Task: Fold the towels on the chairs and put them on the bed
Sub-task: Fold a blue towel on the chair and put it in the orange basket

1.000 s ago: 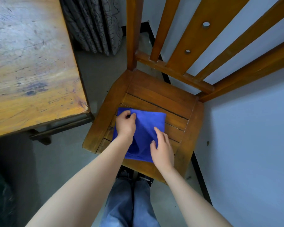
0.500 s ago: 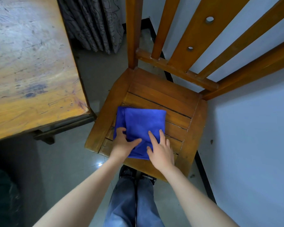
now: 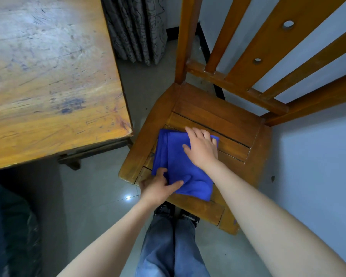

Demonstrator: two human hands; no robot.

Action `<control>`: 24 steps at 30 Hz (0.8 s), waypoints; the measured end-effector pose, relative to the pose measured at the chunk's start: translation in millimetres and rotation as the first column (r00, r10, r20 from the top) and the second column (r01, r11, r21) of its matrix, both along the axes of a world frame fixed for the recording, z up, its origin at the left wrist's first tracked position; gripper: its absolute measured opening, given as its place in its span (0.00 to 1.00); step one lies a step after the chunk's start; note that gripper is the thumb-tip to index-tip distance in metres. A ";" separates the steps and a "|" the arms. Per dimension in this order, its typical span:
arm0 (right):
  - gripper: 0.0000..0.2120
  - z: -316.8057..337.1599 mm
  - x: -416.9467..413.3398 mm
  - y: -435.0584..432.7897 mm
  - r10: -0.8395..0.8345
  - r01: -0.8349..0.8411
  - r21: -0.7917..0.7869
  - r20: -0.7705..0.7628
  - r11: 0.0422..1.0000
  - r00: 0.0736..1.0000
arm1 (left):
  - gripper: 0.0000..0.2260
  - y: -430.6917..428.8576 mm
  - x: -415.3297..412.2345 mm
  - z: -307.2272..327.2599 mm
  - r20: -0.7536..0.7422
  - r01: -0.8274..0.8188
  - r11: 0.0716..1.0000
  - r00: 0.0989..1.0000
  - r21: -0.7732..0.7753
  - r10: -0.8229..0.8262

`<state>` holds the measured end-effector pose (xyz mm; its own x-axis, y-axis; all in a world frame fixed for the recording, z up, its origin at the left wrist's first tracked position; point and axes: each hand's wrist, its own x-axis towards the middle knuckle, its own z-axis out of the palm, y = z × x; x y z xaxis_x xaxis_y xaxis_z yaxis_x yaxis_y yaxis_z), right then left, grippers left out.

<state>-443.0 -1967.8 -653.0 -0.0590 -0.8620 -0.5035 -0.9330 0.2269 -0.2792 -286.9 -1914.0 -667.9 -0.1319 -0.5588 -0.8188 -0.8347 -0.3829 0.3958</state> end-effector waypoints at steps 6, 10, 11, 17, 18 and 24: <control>0.16 -8.4 -3.3 -27.0 0.061 -0.045 0.122 -0.131 0.992 0.990 | 0.10 6.1 1.3 -3.1 -0.013 -0.056 0.990 0.998 -0.126 0.055; 0.15 -12.8 -5.5 -31.0 0.006 -0.002 0.040 -0.114 0.999 0.994 | 0.04 -0.3 12.8 -0.9 -0.134 -0.291 0.946 0.953 -0.145 0.272; 0.15 -14.0 -3.4 -30.6 -0.024 0.025 0.012 -0.114 1.000 0.993 | 0.03 -2.0 14.9 -0.4 -0.120 -0.302 0.936 0.951 -0.180 0.284; 0.19 -19.6 11.4 -9.3 -0.144 0.136 -0.066 -0.143 0.989 0.979 | 0.08 -3.1 18.6 -8.1 -0.009 -0.511 0.854 0.859 -0.098 0.512; 0.20 -20.2 10.6 0.2 -0.107 0.089 -0.119 -0.152 0.989 0.983 | 0.10 -2.2 19.9 -8.2 -0.043 -0.612 0.789 0.791 -0.061 0.610; 0.26 -28.5 2.3 42.3 0.349 -0.362 -0.114 -0.120 0.925 0.929 | 0.08 0.1 19.5 -6.1 -0.028 -0.589 0.808 0.808 -0.012 0.589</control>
<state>-440.7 -1925.5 -681.5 0.2216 -0.8931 -0.3915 -0.9692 -0.1576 -0.1892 -267.4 -1913.9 -674.0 0.2098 -0.5502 -0.8082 -0.4424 -0.7906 0.4234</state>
